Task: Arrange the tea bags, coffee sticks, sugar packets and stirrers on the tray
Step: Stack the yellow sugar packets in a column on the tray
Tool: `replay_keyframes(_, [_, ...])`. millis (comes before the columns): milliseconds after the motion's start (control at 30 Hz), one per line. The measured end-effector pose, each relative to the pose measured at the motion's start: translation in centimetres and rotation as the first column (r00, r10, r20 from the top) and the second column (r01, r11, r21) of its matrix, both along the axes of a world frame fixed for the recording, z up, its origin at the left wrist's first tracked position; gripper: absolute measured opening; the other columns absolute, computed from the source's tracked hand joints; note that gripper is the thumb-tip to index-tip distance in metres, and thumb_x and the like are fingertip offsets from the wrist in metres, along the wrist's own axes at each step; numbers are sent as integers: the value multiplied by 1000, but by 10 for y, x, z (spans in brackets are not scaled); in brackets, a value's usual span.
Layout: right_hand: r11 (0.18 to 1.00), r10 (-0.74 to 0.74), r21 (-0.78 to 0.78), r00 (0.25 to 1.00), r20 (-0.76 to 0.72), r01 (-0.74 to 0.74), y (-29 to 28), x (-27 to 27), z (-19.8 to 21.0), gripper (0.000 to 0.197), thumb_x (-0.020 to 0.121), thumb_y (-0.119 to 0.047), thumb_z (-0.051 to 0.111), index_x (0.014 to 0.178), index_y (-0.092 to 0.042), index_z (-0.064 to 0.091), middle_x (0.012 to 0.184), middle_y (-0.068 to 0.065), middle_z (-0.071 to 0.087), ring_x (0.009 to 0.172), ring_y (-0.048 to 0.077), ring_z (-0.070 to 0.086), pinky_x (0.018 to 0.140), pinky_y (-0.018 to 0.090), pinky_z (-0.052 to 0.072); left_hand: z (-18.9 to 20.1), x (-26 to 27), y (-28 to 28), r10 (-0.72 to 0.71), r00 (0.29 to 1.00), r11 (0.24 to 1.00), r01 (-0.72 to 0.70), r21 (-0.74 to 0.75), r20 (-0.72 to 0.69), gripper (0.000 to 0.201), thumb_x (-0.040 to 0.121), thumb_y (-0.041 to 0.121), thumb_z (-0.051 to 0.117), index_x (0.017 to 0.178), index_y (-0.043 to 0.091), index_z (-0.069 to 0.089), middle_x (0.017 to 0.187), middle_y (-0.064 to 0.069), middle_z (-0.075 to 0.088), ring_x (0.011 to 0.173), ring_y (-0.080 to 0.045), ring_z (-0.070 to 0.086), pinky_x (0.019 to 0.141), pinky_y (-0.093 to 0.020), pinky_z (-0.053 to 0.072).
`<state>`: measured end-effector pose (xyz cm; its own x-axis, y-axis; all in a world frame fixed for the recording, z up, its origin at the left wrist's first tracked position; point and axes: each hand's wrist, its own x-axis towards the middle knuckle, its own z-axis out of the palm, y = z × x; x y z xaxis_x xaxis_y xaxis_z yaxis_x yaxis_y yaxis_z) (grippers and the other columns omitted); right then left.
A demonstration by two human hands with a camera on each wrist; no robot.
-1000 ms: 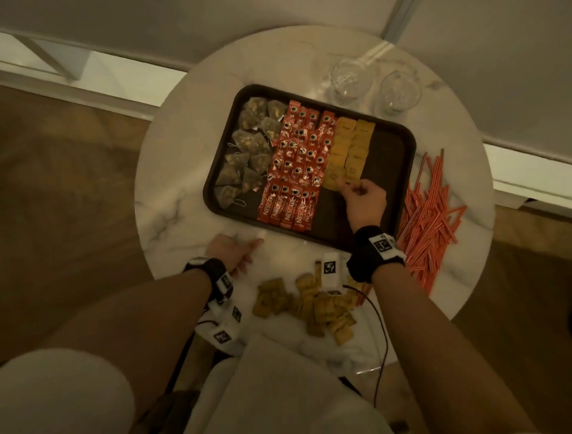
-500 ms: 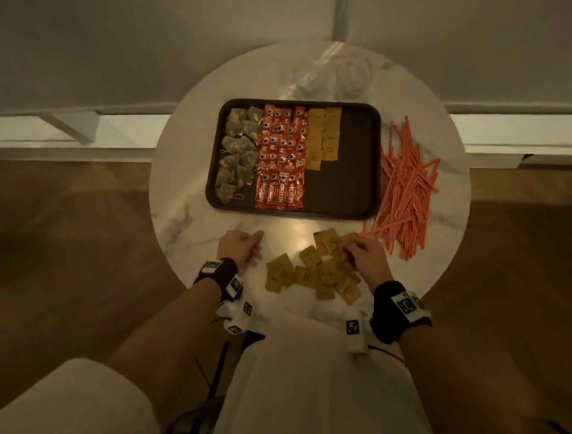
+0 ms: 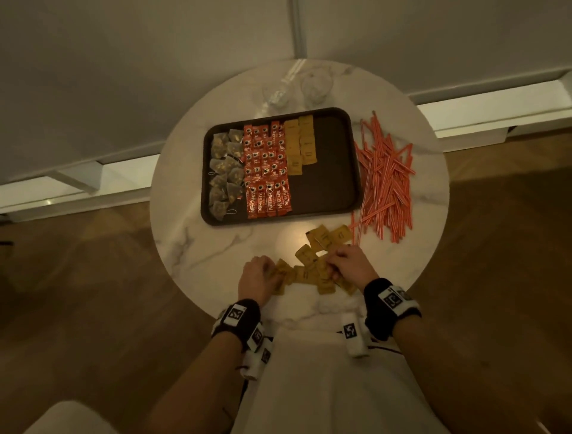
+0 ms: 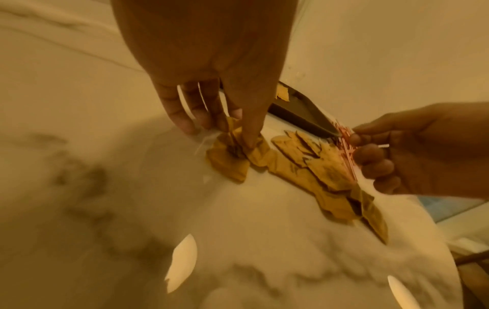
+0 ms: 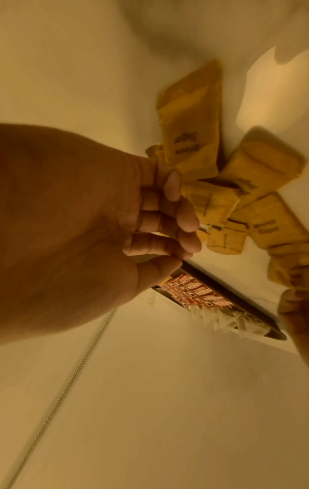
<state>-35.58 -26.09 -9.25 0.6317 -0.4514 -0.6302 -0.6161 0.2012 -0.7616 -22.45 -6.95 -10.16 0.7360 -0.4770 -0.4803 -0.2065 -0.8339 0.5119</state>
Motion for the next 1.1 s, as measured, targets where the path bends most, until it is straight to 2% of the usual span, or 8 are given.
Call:
replay_keyframes(133, [997,71,4,997,-15,-71,13,5,0,22,93,-5,58,72,-7,63,64,6,63,42,6,53,49,20,46,6,3,-1,119,989,989,-125,-81,-84,18,79,8,72,78,13,56,76,-3,62,73,-23,58,62,-26,47])
replay_keyframes(233, [992,129,-4,991,-38,-129,20,12,2,19,94,-13,61,75,-15,65,68,2,66,49,5,56,59,25,49,11,7,2,198,971,961,-219,-166,-135,18,80,5,73,89,12,59,86,-6,67,81,-25,64,71,-29,52])
replay_keyframes(333, [984,178,-4,984,6,-178,26,21,9,3,93,-20,64,94,-19,67,84,4,70,67,11,61,73,30,52,22,9,0,219,951,928,-272,-253,-219,23,84,12,73,102,21,64,92,-6,70,81,-24,68,70,-30,55])
replay_keyframes(433, [974,226,-30,973,38,-225,28,30,15,19,93,-30,65,111,-22,65,97,3,69,85,18,66,74,29,53,36,6,-7,133,955,918,-220,-330,-266,24,89,9,68,111,19,67,89,-4,69,74,-18,66,59,-19,50])
replay_keyframes(600, [983,181,-32,972,150,-178,25,38,26,10,93,-19,66,83,-20,67,70,-6,67,61,2,61,74,28,53,51,5,-19,159,918,872,-303,-384,-362,13,93,12,65,104,14,71,91,-3,71,70,-3,64,58,-18,50])
replay_keyframes(800, [959,281,5,949,146,-284,18,39,32,8,91,-15,68,89,-9,73,66,-10,69,58,1,61,63,14,50,57,6,-30,256,860,798,-446,-406,-440,17,97,13,59,106,10,74,91,-1,73,73,-3,66,58,-16,50])
replay_keyframes(1000, [967,247,-107,953,175,-231,7,39,28,6,84,-18,76,85,-12,76,83,5,73,80,19,68,79,33,57,60,11,-37,288,847,776,-480,-409,-447,12,95,12,62,90,14,73,79,-5,68,72,-16,56,57,-20,46])
replay_keyframes(1100, [944,324,-124,932,161,-306,3,39,29,4,84,-21,77,82,-21,74,82,-2,70,81,14,67,78,28,56,60,14,-38,283,841,787,-479,-389,-461,15,95,14,61,87,12,73,79,-4,68,74,-16,57,61,-22,46])
